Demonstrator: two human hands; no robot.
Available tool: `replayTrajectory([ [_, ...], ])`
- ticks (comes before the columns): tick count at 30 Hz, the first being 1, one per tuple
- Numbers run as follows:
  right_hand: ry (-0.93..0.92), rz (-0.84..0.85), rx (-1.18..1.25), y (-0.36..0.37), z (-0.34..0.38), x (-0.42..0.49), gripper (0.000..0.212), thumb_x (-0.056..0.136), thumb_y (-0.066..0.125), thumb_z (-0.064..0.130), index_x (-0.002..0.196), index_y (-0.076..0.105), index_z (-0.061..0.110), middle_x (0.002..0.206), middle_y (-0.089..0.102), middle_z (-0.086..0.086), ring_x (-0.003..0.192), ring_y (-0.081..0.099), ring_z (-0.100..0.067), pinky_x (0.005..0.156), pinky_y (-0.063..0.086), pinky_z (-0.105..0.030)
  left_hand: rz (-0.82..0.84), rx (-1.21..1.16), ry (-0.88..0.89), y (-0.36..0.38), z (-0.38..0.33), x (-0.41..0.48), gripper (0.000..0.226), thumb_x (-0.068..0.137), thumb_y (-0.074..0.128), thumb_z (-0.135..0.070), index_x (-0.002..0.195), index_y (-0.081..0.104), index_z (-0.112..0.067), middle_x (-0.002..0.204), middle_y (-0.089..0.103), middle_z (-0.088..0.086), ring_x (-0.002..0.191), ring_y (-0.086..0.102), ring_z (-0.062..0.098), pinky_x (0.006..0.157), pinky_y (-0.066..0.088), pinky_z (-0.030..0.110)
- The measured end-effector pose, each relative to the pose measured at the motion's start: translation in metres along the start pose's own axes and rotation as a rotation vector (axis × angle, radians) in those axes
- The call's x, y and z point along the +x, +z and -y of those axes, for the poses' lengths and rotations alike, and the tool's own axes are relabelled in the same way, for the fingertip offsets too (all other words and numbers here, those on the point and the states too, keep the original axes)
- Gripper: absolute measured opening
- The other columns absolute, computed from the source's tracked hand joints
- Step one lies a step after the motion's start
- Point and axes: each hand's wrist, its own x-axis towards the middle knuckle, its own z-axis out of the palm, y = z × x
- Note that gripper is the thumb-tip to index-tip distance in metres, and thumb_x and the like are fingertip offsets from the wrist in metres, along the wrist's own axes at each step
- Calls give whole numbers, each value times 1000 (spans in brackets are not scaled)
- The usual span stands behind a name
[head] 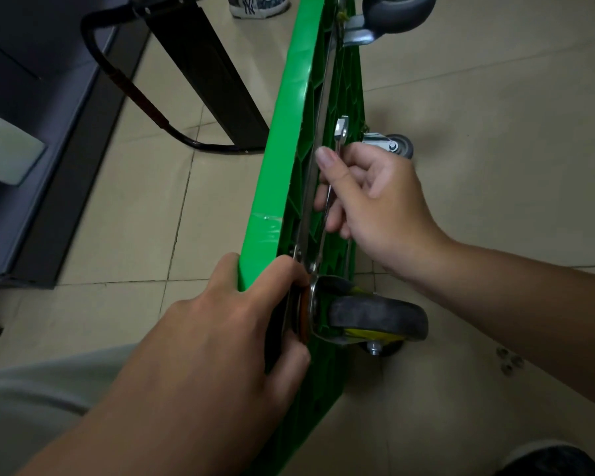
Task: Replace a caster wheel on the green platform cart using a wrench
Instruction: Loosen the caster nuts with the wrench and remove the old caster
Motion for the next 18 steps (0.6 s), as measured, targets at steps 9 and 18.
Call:
replayTrajectory([
  [9,-464,255,-270,-6,13,-29,18,100,62,21,96,64,3,79,67,-2,66,64,-4,62,50,-19,-5,3,26,-1,-2,2,48,80,38,-60,126,24,-59,104,38,-12,74,59,16,68,54,36],
  [18,-271,111,-139,-2,11,-33,20,102,58,27,92,63,11,73,67,-8,54,58,-9,54,48,-25,19,38,8,-1,-3,5,45,80,37,-61,124,23,-60,105,35,-12,74,58,14,69,52,34],
])
